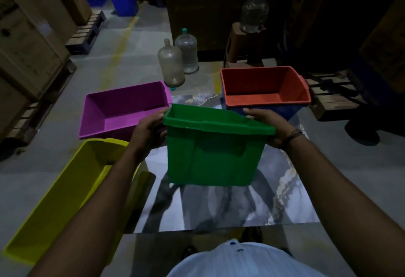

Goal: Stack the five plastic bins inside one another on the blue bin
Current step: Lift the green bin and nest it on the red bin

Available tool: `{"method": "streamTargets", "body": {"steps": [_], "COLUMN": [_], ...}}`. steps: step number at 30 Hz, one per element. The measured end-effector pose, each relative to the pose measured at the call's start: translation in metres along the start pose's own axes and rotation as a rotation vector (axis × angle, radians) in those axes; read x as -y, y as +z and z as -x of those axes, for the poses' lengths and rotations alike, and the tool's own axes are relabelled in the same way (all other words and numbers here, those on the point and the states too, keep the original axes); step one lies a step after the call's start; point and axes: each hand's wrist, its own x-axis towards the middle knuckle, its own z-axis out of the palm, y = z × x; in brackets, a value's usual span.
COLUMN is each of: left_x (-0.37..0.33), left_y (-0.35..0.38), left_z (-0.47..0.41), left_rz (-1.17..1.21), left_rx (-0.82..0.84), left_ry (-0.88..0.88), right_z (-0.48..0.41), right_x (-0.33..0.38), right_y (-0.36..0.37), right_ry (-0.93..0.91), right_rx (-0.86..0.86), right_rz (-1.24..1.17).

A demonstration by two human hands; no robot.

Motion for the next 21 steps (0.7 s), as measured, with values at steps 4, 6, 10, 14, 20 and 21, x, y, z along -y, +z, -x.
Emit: {"method": "streamTargets", "body": {"steps": [4,6,10,14,20,21], "left_x": [-0.004,-0.006,0.0,-0.003,-0.012,-0.014], "left_y": [-0.018,-0.023,-0.035,-0.037,-0.023,-0.02], "left_z": [-0.008,-0.013,-0.022,-0.019,-0.017,-0.017], "left_rz": [0.052,-0.037,-0.253,-0.301,-0.244,-0.249], "left_rx": [-0.118,-0.121,-0.138,-0.117,-0.117,-0.117], "left_ry": [-0.078,-0.144,-0.148,-0.137,-0.147,-0.148], "right_z": [0.007,0.011,0.011,0.007,0.003,0.002], "right_x": [-0.011,-0.015,-0.015,-0.01,-0.003,-0.003], "right_y": [0.006,0.016,0.034,0.039,0.034,0.033], "right_ry": [0.124,0.133,0.021,-0.131,-0.189,-0.2], "right_rx": [0.003,0.011,-0.067,-0.215,-0.307,-0.325], "right_rz": [0.088,0.177,0.404,0.542,0.643,0.663]}}
